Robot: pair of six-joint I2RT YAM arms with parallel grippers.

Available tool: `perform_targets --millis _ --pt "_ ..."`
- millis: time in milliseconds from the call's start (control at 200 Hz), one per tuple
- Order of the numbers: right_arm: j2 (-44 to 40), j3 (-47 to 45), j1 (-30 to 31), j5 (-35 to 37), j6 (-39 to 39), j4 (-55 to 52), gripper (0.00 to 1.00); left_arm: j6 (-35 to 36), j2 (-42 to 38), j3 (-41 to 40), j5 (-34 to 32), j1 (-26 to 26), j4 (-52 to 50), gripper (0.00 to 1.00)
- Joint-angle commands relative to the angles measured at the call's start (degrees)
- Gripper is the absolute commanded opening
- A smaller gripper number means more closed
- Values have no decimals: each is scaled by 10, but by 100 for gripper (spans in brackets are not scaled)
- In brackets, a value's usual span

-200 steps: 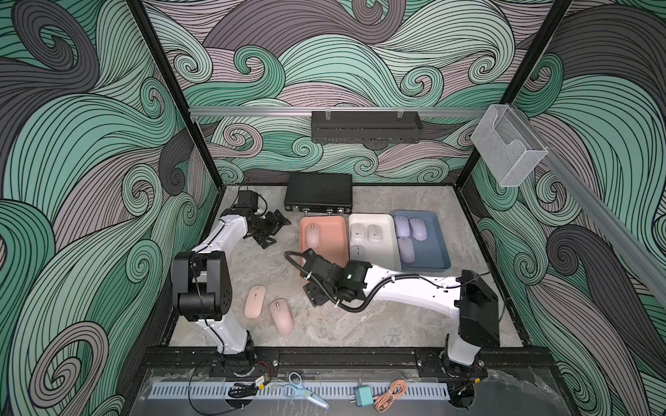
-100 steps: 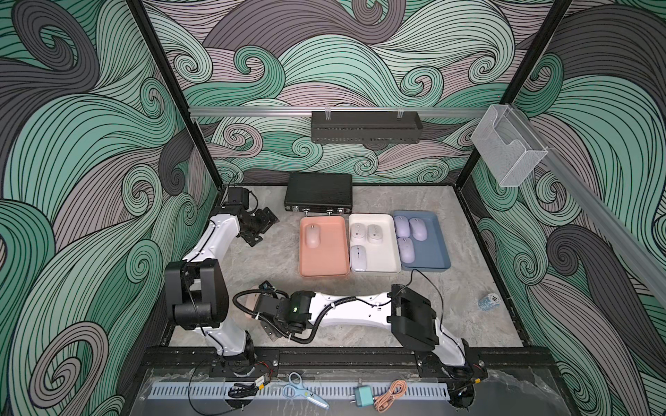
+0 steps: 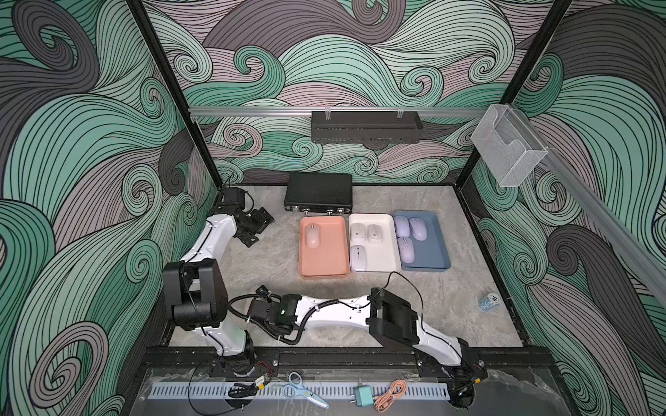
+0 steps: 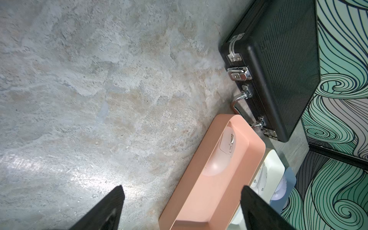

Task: Place the mice by color into the storage box
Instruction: Pick up the mouse from the center of the board, then place the mouse in the storage box.

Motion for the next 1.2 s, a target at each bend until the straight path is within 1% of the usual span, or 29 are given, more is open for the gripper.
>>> perform_targets --millis 0,55,175,325,525,620,715,781,916,1046,1116,1196 --pt "10 4 -4 15 25 -19 67 1 -16 13 3 3 -9 90" --pt "5 -6 -5 16 27 -12 64 1 -18 14 4 4 -10 90" --pt "-18 -32 -6 25 25 6 59 1 -19 14 3 5 -9 90" --pt "-73 -75 -5 44 18 31 57 2 -20 13 4 4 -9 90" --pt "-154 -124 -9 78 16 28 56 4 -23 13 0 6 -8 90" --pt "-197 -146 -20 90 16 18 56 -1 -17 9 3 6 -3 90" --pt "-237 -169 -48 92 13 11 56 -2 -13 7 17 3 -1 90" --pt "-257 -177 -73 106 4 3 56 -6 -16 2 20 0 6 90" --pt "-274 -170 -145 115 -17 -15 56 -10 -14 -6 27 -31 17 90" --pt "-240 -138 -208 140 -25 -18 56 -13 -5 -8 59 -75 32 90" --pt "-213 -118 -234 142 -25 -12 55 -6 -8 -5 51 -95 28 90" --pt "-181 -86 -262 139 -27 -12 55 -1 -16 -6 36 -105 24 90"
